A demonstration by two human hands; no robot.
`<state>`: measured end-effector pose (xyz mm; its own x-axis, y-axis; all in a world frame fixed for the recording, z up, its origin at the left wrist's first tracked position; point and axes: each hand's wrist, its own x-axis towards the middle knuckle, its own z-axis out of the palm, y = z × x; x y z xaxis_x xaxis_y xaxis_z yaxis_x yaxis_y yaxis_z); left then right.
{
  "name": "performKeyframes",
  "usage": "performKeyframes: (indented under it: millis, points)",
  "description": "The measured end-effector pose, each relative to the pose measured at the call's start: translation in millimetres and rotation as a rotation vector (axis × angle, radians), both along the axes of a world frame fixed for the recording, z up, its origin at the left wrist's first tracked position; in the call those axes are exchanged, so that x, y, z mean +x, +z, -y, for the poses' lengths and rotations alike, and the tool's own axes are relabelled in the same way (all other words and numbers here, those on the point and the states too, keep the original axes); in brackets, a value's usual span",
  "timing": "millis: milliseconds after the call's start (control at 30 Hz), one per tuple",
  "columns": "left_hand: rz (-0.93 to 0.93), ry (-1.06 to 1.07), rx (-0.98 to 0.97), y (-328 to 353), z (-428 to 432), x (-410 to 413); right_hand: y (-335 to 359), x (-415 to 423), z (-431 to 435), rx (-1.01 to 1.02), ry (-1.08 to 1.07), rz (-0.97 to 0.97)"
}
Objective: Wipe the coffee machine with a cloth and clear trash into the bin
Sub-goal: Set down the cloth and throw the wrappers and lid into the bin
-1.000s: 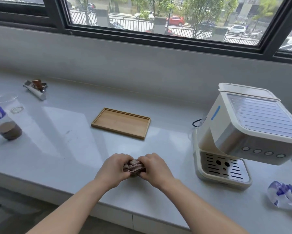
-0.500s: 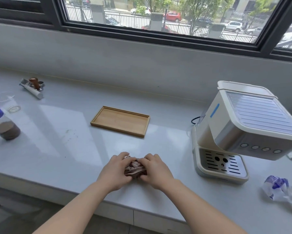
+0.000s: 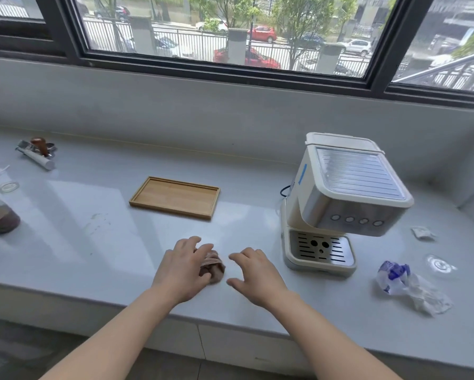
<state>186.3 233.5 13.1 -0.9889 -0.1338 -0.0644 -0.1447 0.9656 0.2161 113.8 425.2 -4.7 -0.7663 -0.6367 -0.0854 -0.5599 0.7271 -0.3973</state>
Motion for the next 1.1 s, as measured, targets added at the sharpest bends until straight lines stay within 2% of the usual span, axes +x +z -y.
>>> performKeyframes:
  millis: [133, 467, 700, 1100]
  points:
    - [-0.071, -0.028, -0.020, 9, -40, -2, 7, 9, -42, -0.005, -0.050, -0.007]
    - [-0.050, -0.187, -0.024, 11, -162, -9, 29, 16, -181, -0.010, -0.198, -0.041]
    - [-0.031, -0.289, 0.041, 14, -225, -23, 29, 16, -249, 0.015, -0.327, -0.060]
    - [0.009, -0.501, 0.201, -2, -315, -66, 21, 1, -353, 0.082, -0.724, -0.003]
